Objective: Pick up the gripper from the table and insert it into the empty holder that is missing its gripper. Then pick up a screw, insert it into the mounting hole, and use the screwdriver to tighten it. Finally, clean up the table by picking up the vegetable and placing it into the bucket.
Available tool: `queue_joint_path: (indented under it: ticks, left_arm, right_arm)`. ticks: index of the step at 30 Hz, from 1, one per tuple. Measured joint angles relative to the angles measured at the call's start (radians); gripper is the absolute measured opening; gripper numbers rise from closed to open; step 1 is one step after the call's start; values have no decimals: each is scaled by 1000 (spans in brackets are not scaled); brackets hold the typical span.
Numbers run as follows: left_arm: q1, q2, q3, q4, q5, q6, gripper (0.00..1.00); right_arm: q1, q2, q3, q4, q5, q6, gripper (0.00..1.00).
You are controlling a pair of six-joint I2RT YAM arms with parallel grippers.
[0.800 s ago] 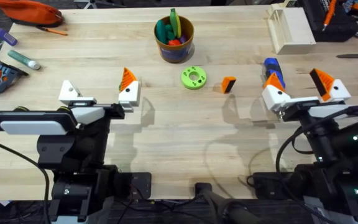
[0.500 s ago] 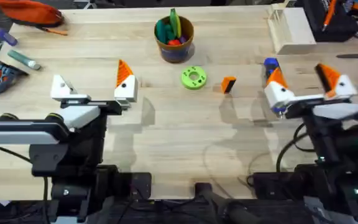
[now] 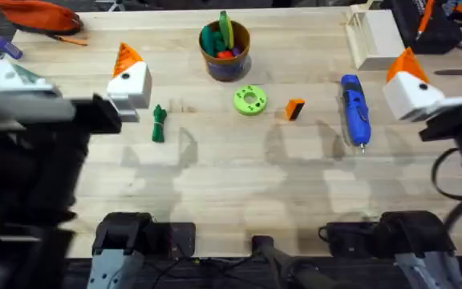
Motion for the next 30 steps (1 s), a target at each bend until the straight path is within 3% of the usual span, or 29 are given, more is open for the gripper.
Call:
queue_joint_path:
  ticks: [5,16,21,30]
  left_arm:
    - [0,257,207,-221,-6,12,985]
    - [0,702,476,-549,-7,16,985]
    - [0,849,546,-607,-7,16,985]
    - [0,982,547,-617,-7,16,985]
  right_arm:
    - [0,221,223,-269,0,0,992]
    - [0,707,633,-735,0,-1,992]
    - [0,846,704,-800,0,-1,992]
    - [0,955,706,-806,-5,0,992]
